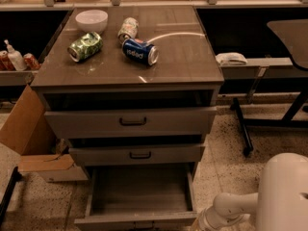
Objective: Close bottom drawer
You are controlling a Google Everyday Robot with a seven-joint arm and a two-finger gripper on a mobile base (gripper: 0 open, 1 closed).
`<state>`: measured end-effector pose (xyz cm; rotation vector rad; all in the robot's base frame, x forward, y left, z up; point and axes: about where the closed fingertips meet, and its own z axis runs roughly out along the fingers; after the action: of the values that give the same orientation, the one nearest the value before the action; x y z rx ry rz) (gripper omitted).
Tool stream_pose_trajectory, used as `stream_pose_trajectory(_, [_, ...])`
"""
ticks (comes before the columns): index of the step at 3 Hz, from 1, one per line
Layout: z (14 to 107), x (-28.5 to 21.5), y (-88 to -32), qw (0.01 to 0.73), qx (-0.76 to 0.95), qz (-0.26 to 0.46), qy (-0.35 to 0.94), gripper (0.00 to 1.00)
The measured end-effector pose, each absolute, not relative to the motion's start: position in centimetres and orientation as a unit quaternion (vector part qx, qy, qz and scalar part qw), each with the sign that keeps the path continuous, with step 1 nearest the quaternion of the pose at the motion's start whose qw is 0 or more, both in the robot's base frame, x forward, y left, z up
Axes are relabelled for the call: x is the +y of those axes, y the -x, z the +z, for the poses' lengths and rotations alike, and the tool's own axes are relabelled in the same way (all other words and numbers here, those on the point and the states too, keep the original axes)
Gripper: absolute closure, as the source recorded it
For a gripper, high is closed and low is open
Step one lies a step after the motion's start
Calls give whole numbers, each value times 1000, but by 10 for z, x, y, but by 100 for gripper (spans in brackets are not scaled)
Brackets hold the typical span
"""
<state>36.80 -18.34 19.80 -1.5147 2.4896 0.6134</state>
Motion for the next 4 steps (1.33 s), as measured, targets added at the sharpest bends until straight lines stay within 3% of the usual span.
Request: stream_pose_trajectory(4, [150, -120, -401, 189, 800, 201, 534, 100])
